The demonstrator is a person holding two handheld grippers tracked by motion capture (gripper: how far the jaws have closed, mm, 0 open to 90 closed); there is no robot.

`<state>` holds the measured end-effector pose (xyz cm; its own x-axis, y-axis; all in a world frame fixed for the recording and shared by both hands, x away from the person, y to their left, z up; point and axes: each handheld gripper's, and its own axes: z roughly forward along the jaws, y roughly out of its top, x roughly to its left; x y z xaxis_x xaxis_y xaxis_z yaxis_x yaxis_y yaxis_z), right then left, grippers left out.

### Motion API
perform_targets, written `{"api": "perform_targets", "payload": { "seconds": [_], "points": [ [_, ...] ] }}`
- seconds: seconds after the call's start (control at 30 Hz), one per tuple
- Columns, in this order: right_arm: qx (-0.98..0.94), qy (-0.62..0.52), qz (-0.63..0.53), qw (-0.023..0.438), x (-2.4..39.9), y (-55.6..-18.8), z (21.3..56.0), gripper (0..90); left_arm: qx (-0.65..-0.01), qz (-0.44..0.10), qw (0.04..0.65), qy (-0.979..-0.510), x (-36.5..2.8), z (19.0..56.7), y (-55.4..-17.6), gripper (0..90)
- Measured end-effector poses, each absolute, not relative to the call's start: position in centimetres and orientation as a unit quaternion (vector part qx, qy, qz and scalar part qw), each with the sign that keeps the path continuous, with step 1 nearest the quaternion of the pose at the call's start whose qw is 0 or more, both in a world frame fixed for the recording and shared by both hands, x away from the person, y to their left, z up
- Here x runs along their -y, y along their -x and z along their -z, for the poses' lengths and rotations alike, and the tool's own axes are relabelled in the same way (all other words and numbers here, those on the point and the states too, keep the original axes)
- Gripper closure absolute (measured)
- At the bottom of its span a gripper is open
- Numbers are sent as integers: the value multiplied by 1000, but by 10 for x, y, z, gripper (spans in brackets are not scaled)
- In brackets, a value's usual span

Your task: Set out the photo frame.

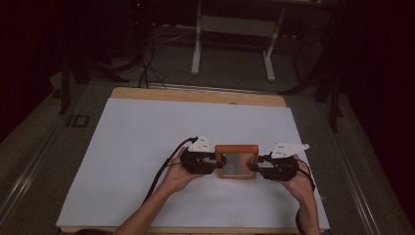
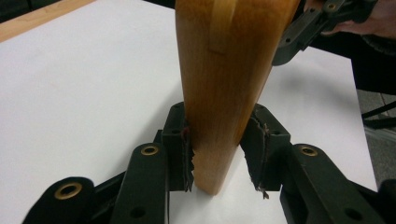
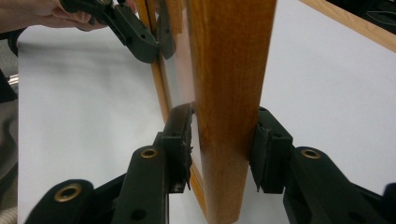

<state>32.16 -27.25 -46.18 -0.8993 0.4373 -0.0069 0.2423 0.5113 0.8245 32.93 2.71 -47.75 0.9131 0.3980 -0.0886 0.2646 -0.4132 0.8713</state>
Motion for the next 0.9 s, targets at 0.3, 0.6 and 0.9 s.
{"api": "perform_targets", "payload": {
  "seconds": [0.3,0.6,0.9],
  "points": [
    [-859,-195,-461,103,269,-322,461,629,-205,-63,509,-834,-33,472,-327,642],
    [-859,-190,-466,94,264,-322,460,628,-208,-66,504,-835,-40,466,-322,646],
    [-859,-187,-469,88,254,-323,460,631,-216,-61,502,-835,-49,464,-321,646]
  ]
}}
